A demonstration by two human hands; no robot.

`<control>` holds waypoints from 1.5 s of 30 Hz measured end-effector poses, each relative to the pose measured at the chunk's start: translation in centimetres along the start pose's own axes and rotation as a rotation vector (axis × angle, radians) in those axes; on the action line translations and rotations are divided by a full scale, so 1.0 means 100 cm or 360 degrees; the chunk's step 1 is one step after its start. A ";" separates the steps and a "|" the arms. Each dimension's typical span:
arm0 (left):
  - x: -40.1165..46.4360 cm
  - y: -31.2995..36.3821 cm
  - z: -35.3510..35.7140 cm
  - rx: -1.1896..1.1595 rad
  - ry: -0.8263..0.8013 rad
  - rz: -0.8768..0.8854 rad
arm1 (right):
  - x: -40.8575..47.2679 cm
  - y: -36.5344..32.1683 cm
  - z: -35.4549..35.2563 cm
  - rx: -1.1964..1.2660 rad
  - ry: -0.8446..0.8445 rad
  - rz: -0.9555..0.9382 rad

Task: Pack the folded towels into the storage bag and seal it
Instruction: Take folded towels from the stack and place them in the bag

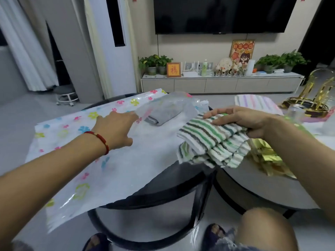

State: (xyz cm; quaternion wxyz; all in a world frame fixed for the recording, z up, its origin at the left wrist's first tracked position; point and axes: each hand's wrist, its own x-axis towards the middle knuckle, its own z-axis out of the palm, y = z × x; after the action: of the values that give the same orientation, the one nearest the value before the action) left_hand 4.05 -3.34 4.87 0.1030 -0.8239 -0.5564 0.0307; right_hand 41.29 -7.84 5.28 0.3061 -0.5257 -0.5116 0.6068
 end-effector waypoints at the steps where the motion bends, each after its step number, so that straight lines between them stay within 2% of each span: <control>1: -0.001 -0.005 -0.006 0.0061 0.0017 0.0036 | 0.010 0.002 0.020 -0.0012 -0.0098 -0.0012; 3: 0.000 -0.014 -0.021 0.0154 0.0035 0.0081 | 0.041 0.003 0.064 0.0021 -0.0130 -0.0096; 6: 0.003 -0.024 -0.038 0.0168 0.0027 0.0108 | 0.107 0.005 0.128 0.0465 0.0174 -0.0317; 8: 0.006 -0.027 -0.045 0.0165 0.0062 0.0120 | 0.150 0.014 0.169 0.0619 0.0329 -0.0291; 12: 0.008 -0.027 -0.050 0.0138 0.0084 0.0141 | 0.216 0.049 0.223 0.0625 0.0508 0.0034; 17: 0.005 -0.033 -0.041 0.0140 0.0083 0.0216 | 0.276 0.050 0.255 0.0572 0.0966 -0.0051; 19: 0.003 -0.036 -0.037 0.0121 0.0067 0.0229 | 0.292 0.046 0.258 0.0454 0.0987 -0.0112; 21: 0.001 -0.038 -0.033 0.0133 0.0058 0.0236 | 0.300 0.041 0.254 0.0345 0.0860 -0.0148; 24: 0.000 -0.042 -0.027 0.0113 0.0108 0.0258 | 0.291 0.034 0.235 0.0159 0.0706 -0.0176; 31: 0.014 -0.026 -0.012 0.0049 0.0191 0.0237 | 0.169 0.052 0.126 -0.0819 0.0539 -0.0344; 33: 0.021 -0.013 -0.008 0.0050 0.0227 0.0268 | 0.122 0.057 0.082 -0.1008 0.0670 -0.0386; 36: 0.033 0.014 -0.001 0.0015 0.0249 0.0317 | 0.064 0.065 0.013 -0.1220 0.1144 -0.0394; 38: 0.042 0.031 0.002 0.0017 0.0238 0.0341 | 0.039 0.071 -0.032 -0.1373 0.1464 -0.0305; 40: 0.050 0.045 0.005 0.0030 0.0231 0.0354 | 0.025 0.077 -0.071 -0.1451 0.1673 -0.0196; 45: 0.071 0.065 0.011 0.0063 0.0259 0.0360 | 0.030 0.079 -0.146 -0.1569 0.1770 0.0006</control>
State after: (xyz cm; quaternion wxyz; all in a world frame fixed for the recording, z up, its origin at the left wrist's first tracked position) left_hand 12.49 1.05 2.89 0.1599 -0.8789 -0.4491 -0.0140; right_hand 55.70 -3.00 -2.01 0.2475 -0.8325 -0.4932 -0.0483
